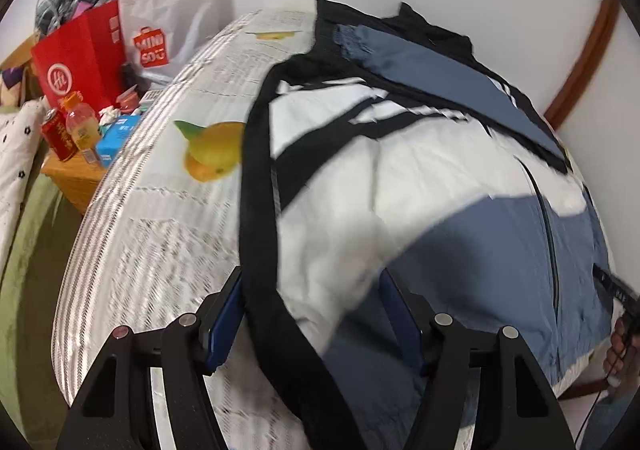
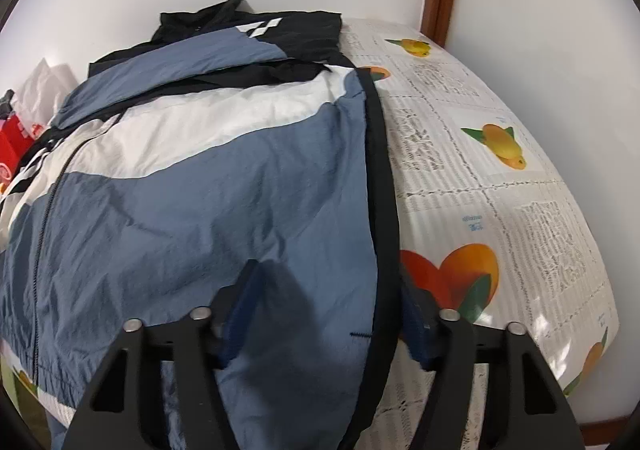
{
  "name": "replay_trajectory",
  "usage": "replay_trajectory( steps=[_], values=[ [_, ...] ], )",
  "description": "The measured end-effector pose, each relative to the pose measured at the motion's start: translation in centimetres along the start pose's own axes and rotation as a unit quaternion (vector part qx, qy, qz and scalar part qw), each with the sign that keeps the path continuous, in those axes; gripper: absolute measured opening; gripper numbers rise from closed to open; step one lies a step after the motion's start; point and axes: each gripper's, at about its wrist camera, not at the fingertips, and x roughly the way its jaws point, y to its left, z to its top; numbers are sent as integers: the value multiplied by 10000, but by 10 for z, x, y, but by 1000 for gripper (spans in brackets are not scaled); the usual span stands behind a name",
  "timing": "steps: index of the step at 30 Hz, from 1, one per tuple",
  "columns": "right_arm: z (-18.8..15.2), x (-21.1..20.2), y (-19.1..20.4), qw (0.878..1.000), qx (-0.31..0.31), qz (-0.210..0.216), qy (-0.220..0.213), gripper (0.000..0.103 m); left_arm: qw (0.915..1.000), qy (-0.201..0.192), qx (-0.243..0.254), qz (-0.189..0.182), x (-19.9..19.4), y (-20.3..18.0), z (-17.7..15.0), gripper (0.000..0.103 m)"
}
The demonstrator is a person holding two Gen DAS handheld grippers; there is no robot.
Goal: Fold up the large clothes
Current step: 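Grasp the jacket side edge with the right tool while the left tool grasps the hem, then lift the jacket side and fold it toward the center with both tools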
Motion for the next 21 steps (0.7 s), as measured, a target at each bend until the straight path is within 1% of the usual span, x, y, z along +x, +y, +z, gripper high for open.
replay_trajectory(
  steps=[1, 2, 3, 4, 5, 6, 7, 8, 9, 10, 12, 14, 19, 21],
  values=[
    [-1, -1, 1, 10000, -31, 13, -26, 54, 10000, -5, 62, 25, 0, -3, -2, 62],
    [-2, -2, 2, 10000, -64, 25, -50, 49, 9998, -28, 151, 126, 0, -7, -5, 60],
    [-3, -3, 3, 9999, -94, 52, -78, 41, 9995, -53, 193, 245, 1, -9, -6, 55],
    [-4, -4, 5, 9998, -120, 80, -98, 37, 9993, -76, 207, 311, 1, -10, -7, 51],
    [-4, -4, 7, 9998, -141, 73, -101, 30, 9992, -98, 201, 343, 1, -10, -8, 50],
    [-4, -5, 9, 9998, -173, 56, -94, 20, 9992, -94, 169, 354, 0, -10, -8, 45],
    [-4, -6, 13, 9996, -254, -30, -75, 13, 9992, -74, 105, 382, -1, -9, -8, 37],
    [-4, -8, 15, 9994, -321, -120, -73, 10, 9994, -49, 58, 331, -3, -8, -7, 32],
    [-4, -9, 16, 9992, -361, -150, -84, 8, 9997, -33, 29, 252, -4, -8, -7, 20],
    [-4, -12, 16, 9991, -384, -133, -121, 8, 9999, -24, 10, 164, -6, -8, -6, 13],
    [-4, -23, 14, 9988, -396, -105, -266, 7, 9997, -116, 68, 188, -13, -11, -7, 8],
    [-3, -37, 10, 9983, -365, -27, -459, 6, 9994, -293, 138, 108, -25, -13, -8, 7],
    [6, -82, -10, 9949, -67, 359, -943, 6, 9961, -755, 129, -448, -67, -11, -6, 7],
    [10, -101, -15, 9919, -22, 434, -1195, 6, 9947, -886, 46, -516, -79, -10, -3, 6]
  ],
)
